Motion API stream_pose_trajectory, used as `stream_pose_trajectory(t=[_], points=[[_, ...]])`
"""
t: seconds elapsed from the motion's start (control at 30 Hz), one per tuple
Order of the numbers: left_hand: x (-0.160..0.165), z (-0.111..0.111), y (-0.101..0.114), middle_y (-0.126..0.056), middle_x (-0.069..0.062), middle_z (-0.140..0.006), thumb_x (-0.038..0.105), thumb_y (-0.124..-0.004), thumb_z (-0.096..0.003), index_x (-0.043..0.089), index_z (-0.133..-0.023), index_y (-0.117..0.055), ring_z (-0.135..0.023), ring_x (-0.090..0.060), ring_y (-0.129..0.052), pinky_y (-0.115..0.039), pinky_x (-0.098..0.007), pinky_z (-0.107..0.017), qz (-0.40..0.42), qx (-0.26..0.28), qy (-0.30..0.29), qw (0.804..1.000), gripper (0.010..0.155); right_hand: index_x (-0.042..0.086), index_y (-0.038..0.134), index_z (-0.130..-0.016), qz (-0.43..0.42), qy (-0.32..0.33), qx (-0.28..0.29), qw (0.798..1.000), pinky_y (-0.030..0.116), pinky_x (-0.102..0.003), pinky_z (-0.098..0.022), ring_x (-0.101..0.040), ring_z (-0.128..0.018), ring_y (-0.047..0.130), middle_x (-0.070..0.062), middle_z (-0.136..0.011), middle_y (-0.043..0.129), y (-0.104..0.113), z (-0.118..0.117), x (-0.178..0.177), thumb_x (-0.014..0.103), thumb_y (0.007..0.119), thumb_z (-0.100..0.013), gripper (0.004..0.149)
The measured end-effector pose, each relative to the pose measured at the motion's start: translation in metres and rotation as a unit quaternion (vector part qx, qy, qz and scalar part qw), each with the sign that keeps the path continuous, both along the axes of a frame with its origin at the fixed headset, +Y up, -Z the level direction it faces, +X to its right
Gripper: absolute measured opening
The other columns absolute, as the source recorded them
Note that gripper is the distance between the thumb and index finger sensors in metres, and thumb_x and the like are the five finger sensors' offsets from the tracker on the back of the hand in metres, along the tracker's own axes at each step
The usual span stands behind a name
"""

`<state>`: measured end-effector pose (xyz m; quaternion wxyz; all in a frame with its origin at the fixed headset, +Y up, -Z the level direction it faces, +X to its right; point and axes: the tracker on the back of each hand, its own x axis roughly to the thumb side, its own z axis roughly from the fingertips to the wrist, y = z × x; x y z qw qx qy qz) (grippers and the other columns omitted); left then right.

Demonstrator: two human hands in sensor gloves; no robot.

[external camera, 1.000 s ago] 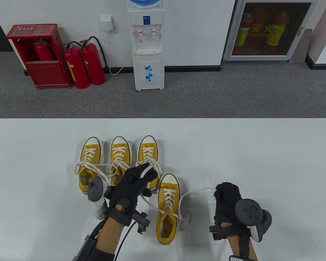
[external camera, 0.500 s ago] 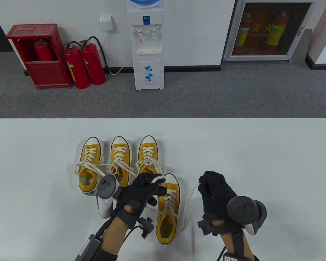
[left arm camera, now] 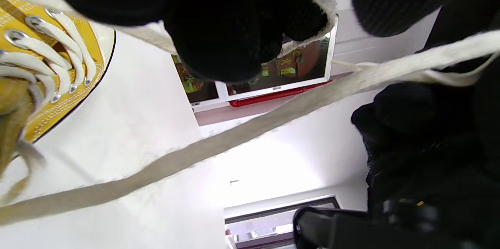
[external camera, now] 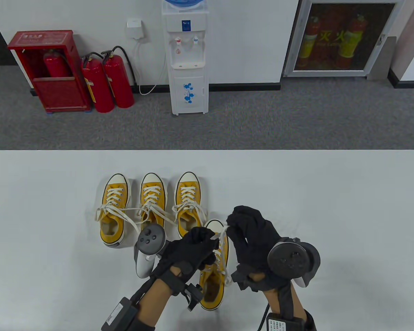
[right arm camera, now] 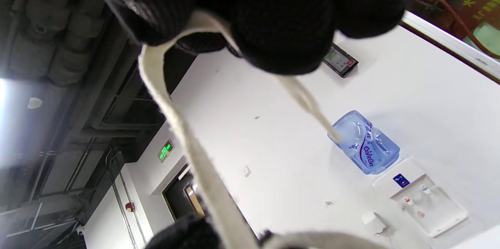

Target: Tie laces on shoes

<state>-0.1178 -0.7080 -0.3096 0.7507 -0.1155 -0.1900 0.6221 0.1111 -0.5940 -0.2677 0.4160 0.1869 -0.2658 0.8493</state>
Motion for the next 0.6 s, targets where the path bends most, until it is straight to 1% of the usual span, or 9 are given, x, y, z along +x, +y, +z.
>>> stream_pose_trajectory(t=[0.07,0.2,0.33,0.4,0.43,0.53,0.6], points=[[0.003,0.001,-0.001,-0.088,-0.003,-0.091,0.068,-0.073,-0.0459,0.029,-0.093,-0.071,-0.043,-0.020,-0.104,-0.088,-0.036,-0.029,-0.003,-0.001,-0.013,1.000,0.061,0.020,0.078,-0.081,-0.011,-0.003,0.003,1.000,0.077,-0.045,-0.048,-0.015,-0.046,0.094,-0.005,-0.092,0.073,0.002,-0.001,0.001,0.038,0.076,-0.043,0.042],[0.009,0.003,-0.003,-0.089,-0.004,-0.089,0.074,-0.071,-0.0430,0.028,-0.098,-0.069,-0.041,-0.021,-0.104,-0.088,-0.036,-0.028,-0.009,0.003,-0.030,1.000,0.072,0.020,0.078,-0.081,-0.014,0.004,0.003,1.000,0.077,-0.045,-0.048,-0.015,-0.047,0.094,-0.005,-0.092,0.074,0.004,-0.003,-0.001,0.038,0.076,-0.043,0.042],[0.015,0.006,-0.002,-0.091,-0.003,-0.085,0.075,-0.075,-0.0410,0.028,-0.100,-0.068,-0.038,-0.019,-0.103,-0.088,-0.036,-0.027,-0.054,0.027,-0.043,0.997,0.076,0.019,0.078,-0.081,-0.003,0.004,-0.003,1.000,0.076,-0.047,-0.050,-0.015,-0.048,0.094,-0.005,-0.092,0.074,0.002,-0.004,-0.005,0.039,0.077,-0.044,0.043],[0.019,0.007,-0.002,-0.093,-0.002,-0.082,0.071,-0.080,-0.0411,0.027,-0.100,-0.071,-0.035,-0.019,-0.103,-0.088,-0.036,-0.026,-0.070,0.033,-0.050,0.996,0.074,0.019,0.079,-0.081,0.000,-0.004,-0.005,1.000,0.075,-0.048,-0.051,-0.016,-0.048,0.094,-0.005,-0.092,0.074,0.001,-0.005,-0.004,0.039,0.077,-0.044,0.042],[0.021,0.007,-0.003,-0.094,-0.002,-0.080,0.068,-0.082,-0.0420,0.027,-0.099,-0.072,-0.034,-0.019,-0.103,-0.088,-0.037,-0.025,-0.081,0.038,-0.055,0.994,0.070,0.019,0.079,-0.081,0.000,-0.009,-0.006,1.000,0.075,-0.048,-0.051,-0.015,-0.048,0.094,-0.005,-0.092,0.075,0.000,-0.006,-0.002,0.039,0.077,-0.044,0.042],[0.024,0.008,-0.005,-0.097,-0.001,-0.074,0.056,-0.085,-0.0449,0.028,-0.095,-0.077,-0.029,-0.017,-0.103,-0.089,-0.036,-0.023,-0.108,0.049,-0.054,0.991,0.057,0.019,0.079,-0.081,-0.007,-0.009,-0.018,1.000,0.075,-0.048,-0.051,-0.016,-0.048,0.094,-0.006,-0.092,0.075,-0.004,-0.009,0.001,0.039,0.077,-0.044,0.042],[0.026,0.009,-0.006,-0.100,0.000,-0.068,0.049,-0.084,-0.0468,0.029,-0.089,-0.083,-0.025,-0.017,-0.103,-0.089,-0.036,-0.020,-0.116,0.049,-0.057,0.990,0.047,0.019,0.079,-0.081,-0.007,-0.020,-0.024,0.999,0.075,-0.048,-0.051,-0.016,-0.048,0.094,-0.006,-0.092,0.075,-0.007,-0.011,0.005,0.039,0.078,-0.044,0.042]])
